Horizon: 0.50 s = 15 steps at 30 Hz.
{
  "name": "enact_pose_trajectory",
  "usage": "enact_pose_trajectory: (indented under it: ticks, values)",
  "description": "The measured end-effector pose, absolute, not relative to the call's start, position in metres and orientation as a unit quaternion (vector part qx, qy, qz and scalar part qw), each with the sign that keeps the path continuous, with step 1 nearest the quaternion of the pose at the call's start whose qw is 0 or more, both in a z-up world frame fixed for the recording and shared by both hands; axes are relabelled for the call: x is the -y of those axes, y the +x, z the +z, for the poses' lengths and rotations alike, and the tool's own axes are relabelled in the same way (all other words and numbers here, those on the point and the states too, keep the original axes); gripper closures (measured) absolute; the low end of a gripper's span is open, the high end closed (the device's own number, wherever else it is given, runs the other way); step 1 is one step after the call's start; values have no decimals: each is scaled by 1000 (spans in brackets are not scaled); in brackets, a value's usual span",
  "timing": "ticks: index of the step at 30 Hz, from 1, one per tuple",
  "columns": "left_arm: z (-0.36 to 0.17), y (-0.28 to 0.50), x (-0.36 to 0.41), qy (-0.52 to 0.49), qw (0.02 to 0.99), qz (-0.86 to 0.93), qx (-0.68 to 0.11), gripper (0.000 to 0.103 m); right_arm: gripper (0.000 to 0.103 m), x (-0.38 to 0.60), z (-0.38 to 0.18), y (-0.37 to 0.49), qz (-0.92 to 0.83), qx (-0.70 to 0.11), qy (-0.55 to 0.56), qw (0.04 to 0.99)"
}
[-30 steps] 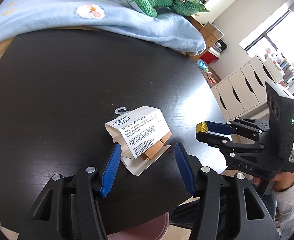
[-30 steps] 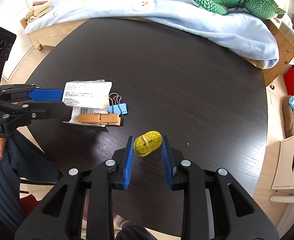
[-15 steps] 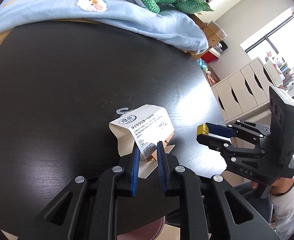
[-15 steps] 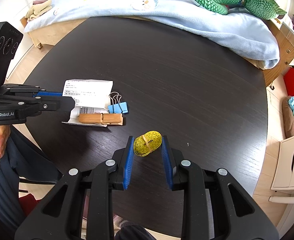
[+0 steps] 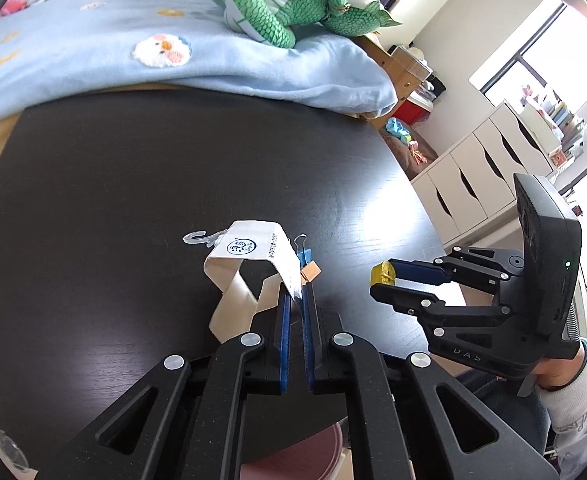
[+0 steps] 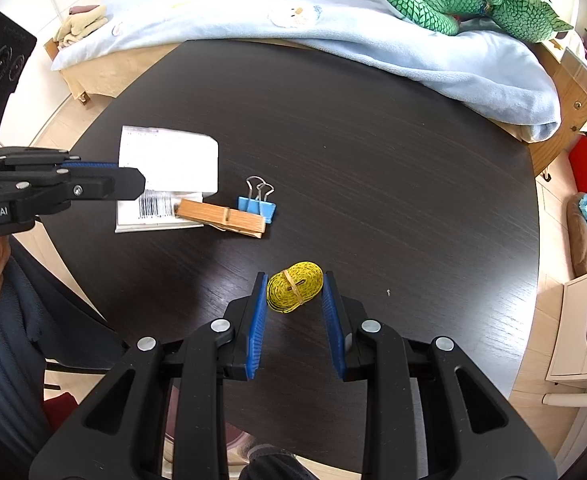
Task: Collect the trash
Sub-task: 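Grasp the white receipt with the left gripper while the right holds the yellow coil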
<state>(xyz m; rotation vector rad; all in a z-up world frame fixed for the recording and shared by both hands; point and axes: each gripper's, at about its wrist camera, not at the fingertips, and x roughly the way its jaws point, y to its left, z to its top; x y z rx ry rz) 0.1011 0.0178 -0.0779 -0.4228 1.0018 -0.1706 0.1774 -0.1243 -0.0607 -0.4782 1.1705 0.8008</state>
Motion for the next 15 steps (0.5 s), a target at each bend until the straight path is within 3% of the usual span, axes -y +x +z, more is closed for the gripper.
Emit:
enact_pose_trajectory:
  ticks: [15]
  values:
    - [-51, 75, -6, -115, 864, -48, -487, 98, 76, 127, -33, 152, 374, -518, -186, 747]
